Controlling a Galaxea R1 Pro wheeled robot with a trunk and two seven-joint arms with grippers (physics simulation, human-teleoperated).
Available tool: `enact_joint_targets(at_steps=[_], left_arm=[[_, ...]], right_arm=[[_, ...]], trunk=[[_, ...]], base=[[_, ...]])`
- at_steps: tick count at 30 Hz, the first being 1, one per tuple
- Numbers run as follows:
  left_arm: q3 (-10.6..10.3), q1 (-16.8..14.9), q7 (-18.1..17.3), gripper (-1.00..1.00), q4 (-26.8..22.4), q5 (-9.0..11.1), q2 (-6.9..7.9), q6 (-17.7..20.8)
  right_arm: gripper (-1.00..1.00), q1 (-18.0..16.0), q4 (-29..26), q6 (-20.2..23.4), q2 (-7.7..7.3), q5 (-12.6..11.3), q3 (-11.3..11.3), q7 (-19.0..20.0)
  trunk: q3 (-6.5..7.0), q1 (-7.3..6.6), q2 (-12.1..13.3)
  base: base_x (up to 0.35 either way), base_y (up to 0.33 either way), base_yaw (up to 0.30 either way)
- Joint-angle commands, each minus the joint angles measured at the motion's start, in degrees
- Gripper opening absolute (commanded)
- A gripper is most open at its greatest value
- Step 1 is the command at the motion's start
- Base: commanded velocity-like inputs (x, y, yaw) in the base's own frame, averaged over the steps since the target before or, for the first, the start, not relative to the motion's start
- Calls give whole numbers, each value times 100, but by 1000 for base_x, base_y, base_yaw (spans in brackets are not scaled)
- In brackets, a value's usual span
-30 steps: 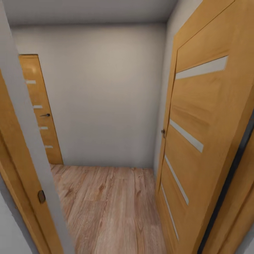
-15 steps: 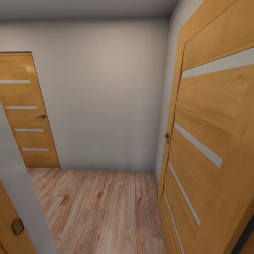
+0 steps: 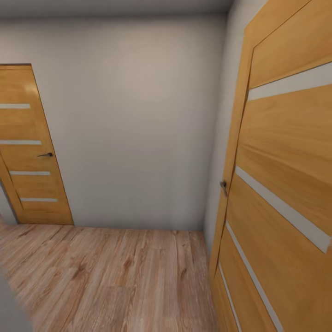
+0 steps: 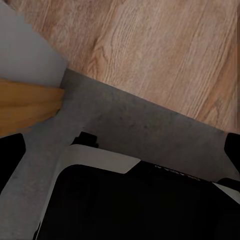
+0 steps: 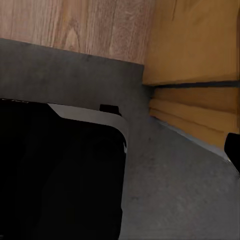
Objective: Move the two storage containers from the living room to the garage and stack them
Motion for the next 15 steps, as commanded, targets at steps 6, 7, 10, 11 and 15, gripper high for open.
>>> enact_joint_targets(at_steps=[6,7,10,11,15], left_arm=[[-49,-4,19,100,2,43,-2,-15],[-49,-4,19,100,2,43,-2,-15],[-49,-4,19,100,2,43,-2,-20],[-49,-4,19,100,2,43,-2,-22],[-49,-4,19,100,2,43,-9,-24]], right_arm=[[100,-9,18,-28,3,-16,42,-19],[100,-9,18,-28,3,-16,42,-19],[100,-9,18,-28,3,-16,42,-19],[100,-9,18,-28,3,-16,42,-19],[100,-9,18,-28,3,-16,42,-21]], trunk=[[-10,5,-8],[-10,5,-8],[-10,5,-8],[-10,5,-8],[-10,5,-8]], base=[[322,0,0],[322,0,0],[322,0,0],[321,0,0],[145,0,0]])
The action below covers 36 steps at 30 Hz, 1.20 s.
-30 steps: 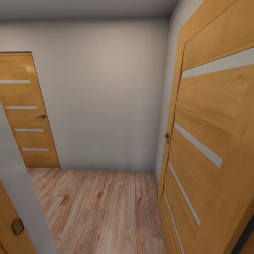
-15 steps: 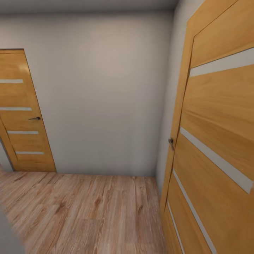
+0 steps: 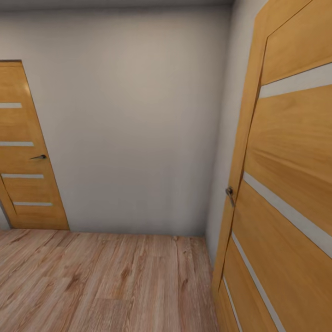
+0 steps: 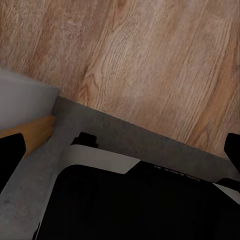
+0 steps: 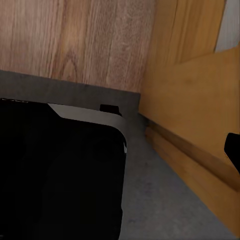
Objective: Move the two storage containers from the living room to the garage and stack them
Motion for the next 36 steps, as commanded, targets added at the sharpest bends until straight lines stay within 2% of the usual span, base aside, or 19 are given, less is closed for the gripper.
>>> enact_joint_targets(at_steps=[1,15,31,36], left_arm=[[-49,-4,19,100,2,43,-3,-16],[-49,-4,19,100,2,50,-5,-14],[-49,-4,19,100,2,52,11,-7],[-49,-4,19,100,2,52,8,-7]], right_arm=[[100,-9,18,-28,3,-15,42,-21],[100,-9,18,-28,3,-15,42,-20],[100,-9,18,-28,5,-32,42,-26],[100,-9,18,-33,3,-25,39,-29]], trunk=[[-11,3,-9],[-11,3,-9],[-11,3,-9],[-11,3,-9]], base=[[27,6,0],[16,20,0],[304,0,0],[322,0,180]])
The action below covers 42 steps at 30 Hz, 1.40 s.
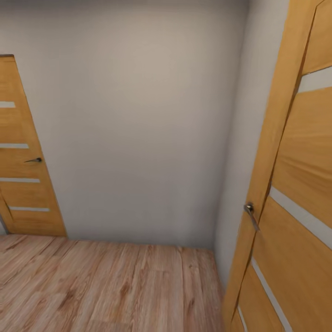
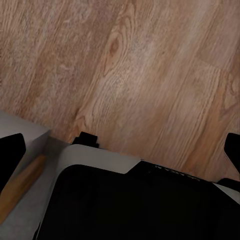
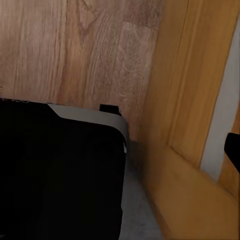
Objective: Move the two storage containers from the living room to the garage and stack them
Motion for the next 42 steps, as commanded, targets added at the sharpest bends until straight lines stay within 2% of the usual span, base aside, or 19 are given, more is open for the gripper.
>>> enact_joint_targets(at_steps=[1,35,42], left_arm=[[-49,-6,19,100,3,43,0,-15],[-49,-6,19,100,3,40,-5,-7],[-49,-6,19,100,3,42,-5,0]], right_arm=[[100,-8,18,-30,2,-16,43,-22],[100,-8,18,-36,2,-9,36,-23],[100,-8,18,-27,0,7,74,-14]], trunk=[[-10,5,-8],[-10,5,-8],[-10,5,-8]], base=[[322,0,247],[322,0,268],[322,0,76]])
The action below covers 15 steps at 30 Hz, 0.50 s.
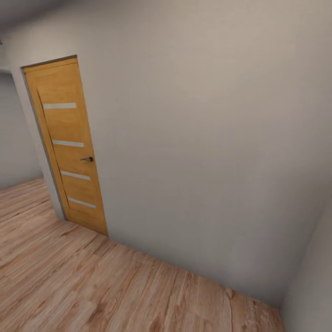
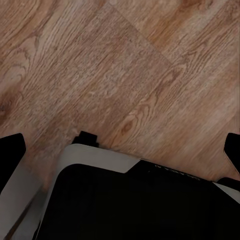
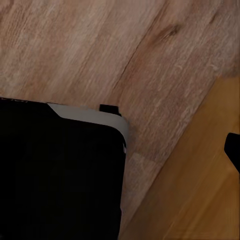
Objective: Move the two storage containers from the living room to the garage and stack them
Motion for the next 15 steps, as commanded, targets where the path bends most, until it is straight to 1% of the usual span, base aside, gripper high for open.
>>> enact_joint_targets(at_steps=[1,4,15], left_arm=[[-49,-4,19,100,2,44,-2,-15],[-49,-4,19,100,2,45,5,-10],[-40,31,19,100,-4,57,-1,-39]], right_arm=[[100,-9,18,-28,3,-11,42,-22],[100,-9,18,-27,5,-3,45,-22],[100,8,18,-27,6,-1,46,-22]], trunk=[[-10,5,-8],[-10,5,-8],[-10,5,-8]], base=[[322,0,3],[322,0,1],[0,0,0]])
